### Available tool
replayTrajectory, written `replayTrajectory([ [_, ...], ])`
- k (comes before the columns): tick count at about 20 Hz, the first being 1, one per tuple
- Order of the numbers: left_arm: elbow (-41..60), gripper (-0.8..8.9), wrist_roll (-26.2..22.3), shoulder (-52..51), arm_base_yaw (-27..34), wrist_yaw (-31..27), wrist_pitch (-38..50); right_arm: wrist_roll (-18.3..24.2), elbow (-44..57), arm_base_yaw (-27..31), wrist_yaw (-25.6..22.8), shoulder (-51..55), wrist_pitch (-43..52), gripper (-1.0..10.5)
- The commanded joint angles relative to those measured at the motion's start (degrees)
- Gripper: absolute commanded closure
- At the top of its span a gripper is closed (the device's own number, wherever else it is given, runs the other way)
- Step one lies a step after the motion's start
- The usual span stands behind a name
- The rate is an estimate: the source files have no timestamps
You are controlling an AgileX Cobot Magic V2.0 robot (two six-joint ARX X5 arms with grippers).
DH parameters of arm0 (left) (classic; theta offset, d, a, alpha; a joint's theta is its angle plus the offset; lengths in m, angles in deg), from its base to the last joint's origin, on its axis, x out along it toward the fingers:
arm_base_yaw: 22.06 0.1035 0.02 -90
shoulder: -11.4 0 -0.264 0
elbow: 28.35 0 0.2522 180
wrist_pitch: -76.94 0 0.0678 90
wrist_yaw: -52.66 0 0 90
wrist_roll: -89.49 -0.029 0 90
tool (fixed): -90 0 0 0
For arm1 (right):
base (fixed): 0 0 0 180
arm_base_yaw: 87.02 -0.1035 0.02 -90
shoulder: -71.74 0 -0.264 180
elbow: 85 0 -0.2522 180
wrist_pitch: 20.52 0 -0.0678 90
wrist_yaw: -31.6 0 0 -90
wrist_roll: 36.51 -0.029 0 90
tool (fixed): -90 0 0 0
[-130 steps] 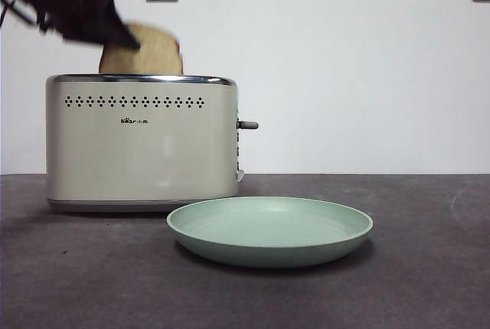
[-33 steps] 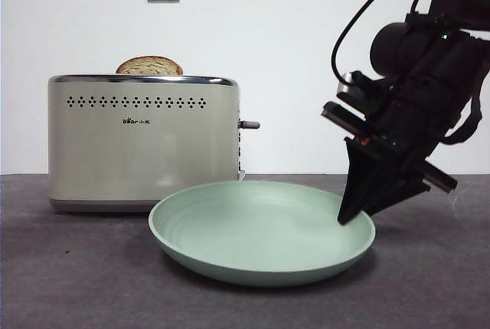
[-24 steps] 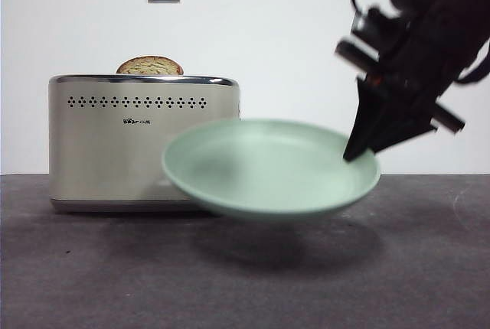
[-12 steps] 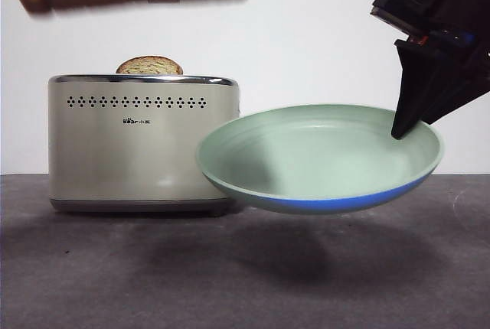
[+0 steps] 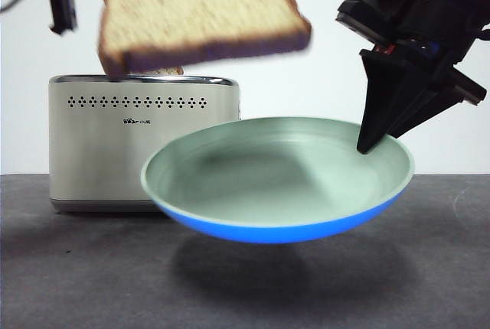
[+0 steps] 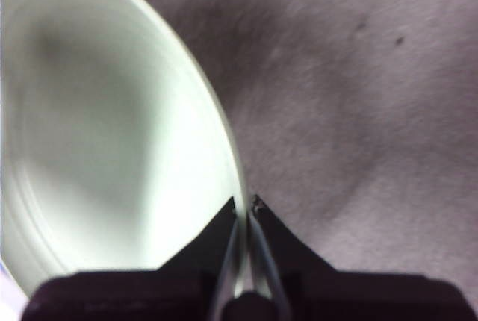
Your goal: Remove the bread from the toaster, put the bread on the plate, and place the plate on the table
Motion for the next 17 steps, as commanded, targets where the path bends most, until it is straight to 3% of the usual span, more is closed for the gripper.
replayTrajectory([
  [1, 0.4, 8.22, 1.1, 3.6, -1.9, -0.2, 2.5, -0.9, 0.4, -0.9, 0.3, -0.4, 0.5, 9.6],
  [9, 0.4, 8.22, 2.6, 17.2, -5.6, -2.4, 9.0, -1.2, 0.4, -1.1, 0.5, -0.4, -0.2, 9.6],
  [14, 0.4, 8.22, 3.2, 21.7, -7.7, -6.8, 11.2, -1.3, 0.4, -1.4, 3.3, -0.4, -0.2, 9.6],
  [17, 0.4, 8.22, 3.2, 22.1, -9.3, -14.3, 10.2, -1.3, 0.4, -1.7, 3.5, -0.4, -0.2, 9.6],
])
